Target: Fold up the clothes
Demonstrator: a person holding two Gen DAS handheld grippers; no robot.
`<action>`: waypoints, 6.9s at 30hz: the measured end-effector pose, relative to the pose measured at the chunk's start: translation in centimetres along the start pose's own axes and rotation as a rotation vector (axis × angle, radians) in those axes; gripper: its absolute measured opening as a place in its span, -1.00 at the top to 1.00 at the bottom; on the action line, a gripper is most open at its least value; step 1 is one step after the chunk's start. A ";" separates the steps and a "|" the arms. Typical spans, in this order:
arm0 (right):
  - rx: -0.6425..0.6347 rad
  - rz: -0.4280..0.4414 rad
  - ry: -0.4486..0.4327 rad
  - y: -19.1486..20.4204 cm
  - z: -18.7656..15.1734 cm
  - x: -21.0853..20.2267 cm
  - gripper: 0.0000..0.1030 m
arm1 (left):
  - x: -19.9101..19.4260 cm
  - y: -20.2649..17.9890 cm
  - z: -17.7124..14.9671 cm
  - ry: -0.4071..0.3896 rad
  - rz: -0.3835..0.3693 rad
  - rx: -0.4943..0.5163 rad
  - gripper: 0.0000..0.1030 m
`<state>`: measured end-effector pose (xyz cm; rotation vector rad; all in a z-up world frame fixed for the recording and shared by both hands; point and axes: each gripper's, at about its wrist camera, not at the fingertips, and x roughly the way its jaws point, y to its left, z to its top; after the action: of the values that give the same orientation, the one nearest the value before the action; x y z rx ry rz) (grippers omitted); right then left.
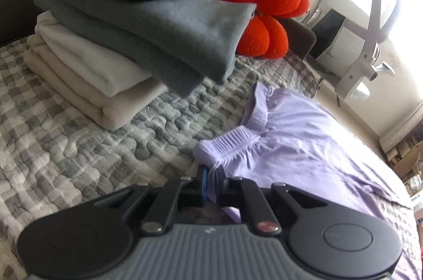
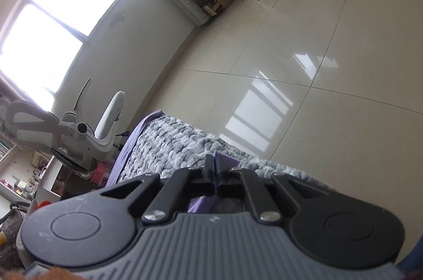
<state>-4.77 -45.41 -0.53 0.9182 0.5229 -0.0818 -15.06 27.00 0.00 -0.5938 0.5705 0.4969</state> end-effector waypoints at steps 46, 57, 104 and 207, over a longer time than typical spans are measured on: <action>-0.338 -0.075 0.083 19.7 10.0 29.2 0.93 | 11.8 -12.9 14.0 0.097 0.221 0.057 0.92; -0.382 -0.128 0.081 21.5 9.4 33.1 0.93 | 17.7 -12.2 15.1 0.195 0.267 0.025 0.91; -1.842 0.705 0.669 41.4 -26.9 29.1 0.28 | 12.8 -5.0 7.5 0.039 -0.182 0.021 0.60; -1.924 0.872 0.394 48.1 -41.6 24.4 1.00 | 10.0 -7.5 4.3 -0.161 0.051 0.216 0.83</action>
<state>13.71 20.03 3.05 -0.8275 0.2918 1.2252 -1.82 26.97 -0.42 -0.3313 0.4794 0.5181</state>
